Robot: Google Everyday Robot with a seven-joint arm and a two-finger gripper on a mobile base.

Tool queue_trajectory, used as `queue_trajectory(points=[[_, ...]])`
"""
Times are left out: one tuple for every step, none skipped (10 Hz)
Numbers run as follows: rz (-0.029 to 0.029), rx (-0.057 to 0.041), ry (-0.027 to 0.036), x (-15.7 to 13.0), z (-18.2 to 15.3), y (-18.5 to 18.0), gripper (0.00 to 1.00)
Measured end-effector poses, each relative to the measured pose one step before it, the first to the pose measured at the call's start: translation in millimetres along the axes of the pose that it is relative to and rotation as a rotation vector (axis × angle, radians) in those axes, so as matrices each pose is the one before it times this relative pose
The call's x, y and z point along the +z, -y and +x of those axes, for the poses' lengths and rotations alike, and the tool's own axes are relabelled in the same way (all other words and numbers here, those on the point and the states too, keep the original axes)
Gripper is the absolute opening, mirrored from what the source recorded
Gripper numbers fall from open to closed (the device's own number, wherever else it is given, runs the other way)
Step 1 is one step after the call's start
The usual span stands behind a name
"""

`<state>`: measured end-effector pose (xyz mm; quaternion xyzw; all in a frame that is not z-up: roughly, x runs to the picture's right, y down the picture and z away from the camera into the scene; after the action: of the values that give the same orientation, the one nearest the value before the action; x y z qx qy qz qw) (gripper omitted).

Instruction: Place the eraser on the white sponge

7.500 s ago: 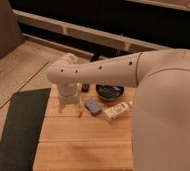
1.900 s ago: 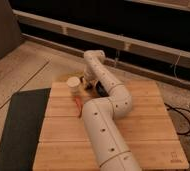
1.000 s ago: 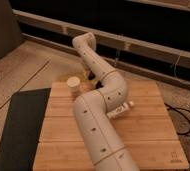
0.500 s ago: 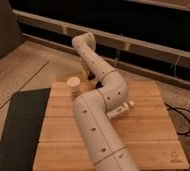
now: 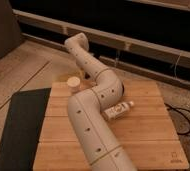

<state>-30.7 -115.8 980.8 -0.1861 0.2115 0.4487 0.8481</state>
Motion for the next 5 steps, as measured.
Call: queue_trajectory(points=[[-0.00422,0.03036,0.03003,-8.9,-4.96,-0.86,0.0],[-0.01486,0.02489,0.02351,-6.68,-1.35,-1.9,0.0],[-0.0183,0.02241,0.02663,-7.96,0.36,-3.63,0.0],[-0.02535,0.01282,0.03191,-12.12,5.59,-11.41,0.0],[-0.01171,-0.00024,0.02149,-11.41,6.82,-7.1,0.0]])
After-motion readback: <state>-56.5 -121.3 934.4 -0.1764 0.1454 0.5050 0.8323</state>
